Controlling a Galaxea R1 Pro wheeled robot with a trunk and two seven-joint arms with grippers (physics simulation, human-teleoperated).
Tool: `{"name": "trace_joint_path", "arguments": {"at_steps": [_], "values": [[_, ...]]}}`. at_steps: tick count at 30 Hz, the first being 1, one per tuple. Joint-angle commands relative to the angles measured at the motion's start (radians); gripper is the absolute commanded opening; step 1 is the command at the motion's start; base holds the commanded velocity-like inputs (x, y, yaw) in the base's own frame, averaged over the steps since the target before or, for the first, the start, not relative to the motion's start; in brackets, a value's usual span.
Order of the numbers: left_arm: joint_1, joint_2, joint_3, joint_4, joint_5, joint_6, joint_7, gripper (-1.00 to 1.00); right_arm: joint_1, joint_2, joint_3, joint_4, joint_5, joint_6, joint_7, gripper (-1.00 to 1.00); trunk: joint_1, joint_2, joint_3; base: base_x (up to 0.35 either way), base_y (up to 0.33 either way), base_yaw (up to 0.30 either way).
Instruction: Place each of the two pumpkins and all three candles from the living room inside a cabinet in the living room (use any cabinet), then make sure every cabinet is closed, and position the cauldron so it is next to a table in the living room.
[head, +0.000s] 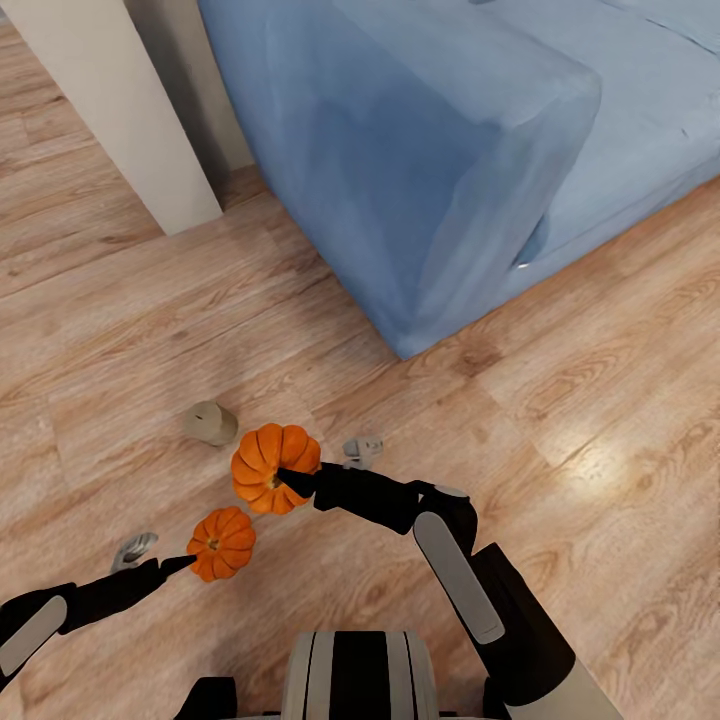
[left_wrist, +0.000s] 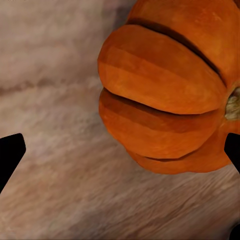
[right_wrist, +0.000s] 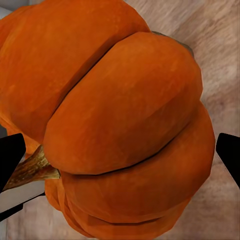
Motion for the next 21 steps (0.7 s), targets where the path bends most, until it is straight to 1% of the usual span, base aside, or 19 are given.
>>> {"name": "trace_joint_path", "arguments": {"at_steps": [1,7,14,17,21], "values": [[-0.001,0.001,-0.005,0.000,0.010,0.006,0.000,1.00,0.000,0.000,-0.001,0.000,0.001,0.005,0.003,-1.00,0.000,0.000,-0.001,0.001,-0.006,0.000],[-0.001,0.001,-0.005,0.000,0.010,0.006,0.000,1.00,0.000,0.000,-0.001,-0.001,0.001,0.005,0.003,-1.00,0.000,0.000,-0.001,0.079,-0.002,0.000],[-0.001,0.001,-0.005,0.001,0.010,0.006,0.000,1.00,0.000,0.000,-0.001,-0.001,0.002,0.005,0.003,-1.00,0.000,0.000,-0.001,0.009,0.000,0.000],[-0.001,0.002,-0.005,0.001,0.010,0.006,0.000,1.00,0.000,0.000,-0.001,-0.001,0.001,0.005,0.003,-1.00,0.001,-0.001,-0.012,0.000,0.000,0.000],[-0.001,0.003,-0.005,0.000,0.010,0.006,0.000,1.00,0.000,0.000,-0.001,-0.001,0.001,0.005,0.003,-1.00,0.001,-0.001,-0.012,0.000,0.000,0.000]]}}
